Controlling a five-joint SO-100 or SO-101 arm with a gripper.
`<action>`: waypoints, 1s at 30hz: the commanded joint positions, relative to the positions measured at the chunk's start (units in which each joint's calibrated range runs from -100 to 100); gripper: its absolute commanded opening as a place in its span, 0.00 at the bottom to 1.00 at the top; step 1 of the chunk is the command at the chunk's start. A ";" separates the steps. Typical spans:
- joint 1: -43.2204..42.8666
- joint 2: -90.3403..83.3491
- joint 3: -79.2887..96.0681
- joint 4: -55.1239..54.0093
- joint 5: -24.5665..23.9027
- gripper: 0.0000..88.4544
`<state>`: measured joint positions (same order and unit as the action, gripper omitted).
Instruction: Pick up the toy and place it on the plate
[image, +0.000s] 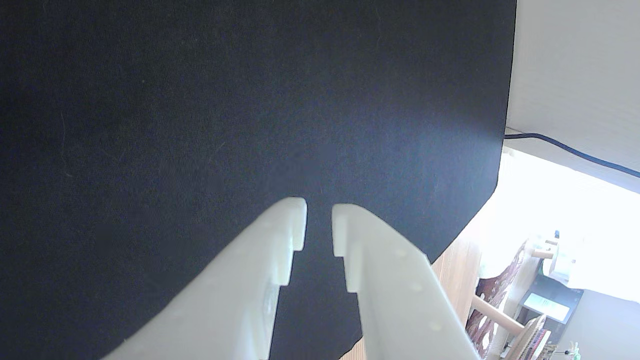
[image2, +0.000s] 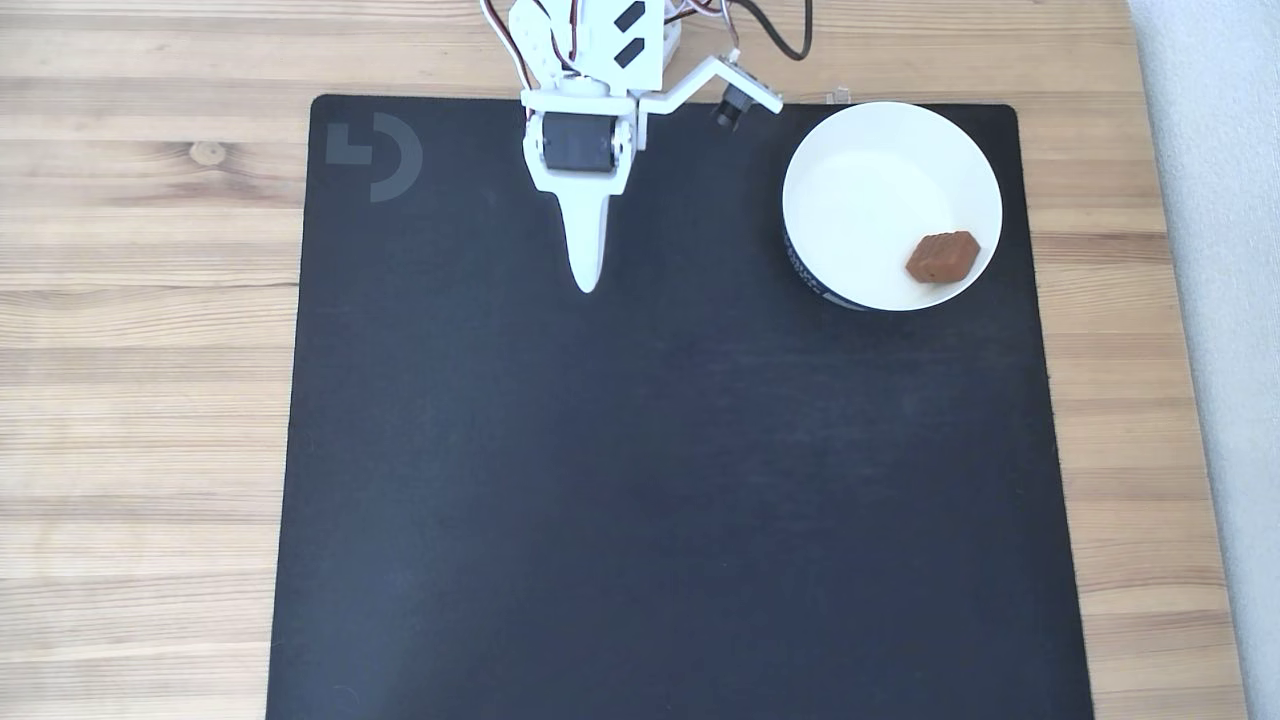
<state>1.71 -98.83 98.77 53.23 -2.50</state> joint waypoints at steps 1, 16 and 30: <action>0.68 -0.58 0.69 0.28 0.30 0.03; 0.51 -0.42 0.69 -0.05 0.25 0.03; 0.51 -0.42 0.69 -0.05 0.25 0.03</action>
<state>1.96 -98.83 98.77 53.23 -2.50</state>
